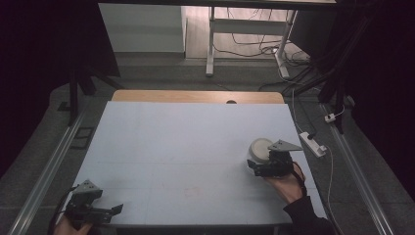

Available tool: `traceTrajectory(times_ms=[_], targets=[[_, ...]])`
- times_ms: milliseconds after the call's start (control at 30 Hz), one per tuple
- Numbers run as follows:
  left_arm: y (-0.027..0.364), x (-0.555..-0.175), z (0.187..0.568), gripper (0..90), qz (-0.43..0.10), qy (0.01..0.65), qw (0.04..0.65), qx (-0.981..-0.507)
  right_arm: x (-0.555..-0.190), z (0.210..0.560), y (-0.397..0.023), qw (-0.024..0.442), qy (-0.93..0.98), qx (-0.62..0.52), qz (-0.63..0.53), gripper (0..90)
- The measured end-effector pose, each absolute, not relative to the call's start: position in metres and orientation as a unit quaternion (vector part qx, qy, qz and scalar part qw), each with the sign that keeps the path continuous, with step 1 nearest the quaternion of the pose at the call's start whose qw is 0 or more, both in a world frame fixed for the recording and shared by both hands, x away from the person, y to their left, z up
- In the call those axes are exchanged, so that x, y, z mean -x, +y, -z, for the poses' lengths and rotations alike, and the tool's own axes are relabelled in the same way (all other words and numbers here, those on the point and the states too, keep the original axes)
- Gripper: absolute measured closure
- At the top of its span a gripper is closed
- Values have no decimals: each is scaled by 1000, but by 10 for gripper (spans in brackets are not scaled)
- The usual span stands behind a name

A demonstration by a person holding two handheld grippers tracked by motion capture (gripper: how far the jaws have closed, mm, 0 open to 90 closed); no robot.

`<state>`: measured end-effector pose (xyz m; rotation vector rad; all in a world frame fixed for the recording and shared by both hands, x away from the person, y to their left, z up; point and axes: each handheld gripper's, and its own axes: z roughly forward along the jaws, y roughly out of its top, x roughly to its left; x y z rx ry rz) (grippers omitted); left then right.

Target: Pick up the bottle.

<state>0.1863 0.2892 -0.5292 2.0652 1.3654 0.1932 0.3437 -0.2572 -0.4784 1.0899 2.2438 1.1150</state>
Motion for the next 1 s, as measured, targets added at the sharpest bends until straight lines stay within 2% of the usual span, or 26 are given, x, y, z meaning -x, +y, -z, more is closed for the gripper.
traceTrajectory(times_ms=[1000], targets=[[288, -187, 529, 27, -72, 516, 321, -791, -326, 475, -175, 148, 849, -294, -414, 66]])
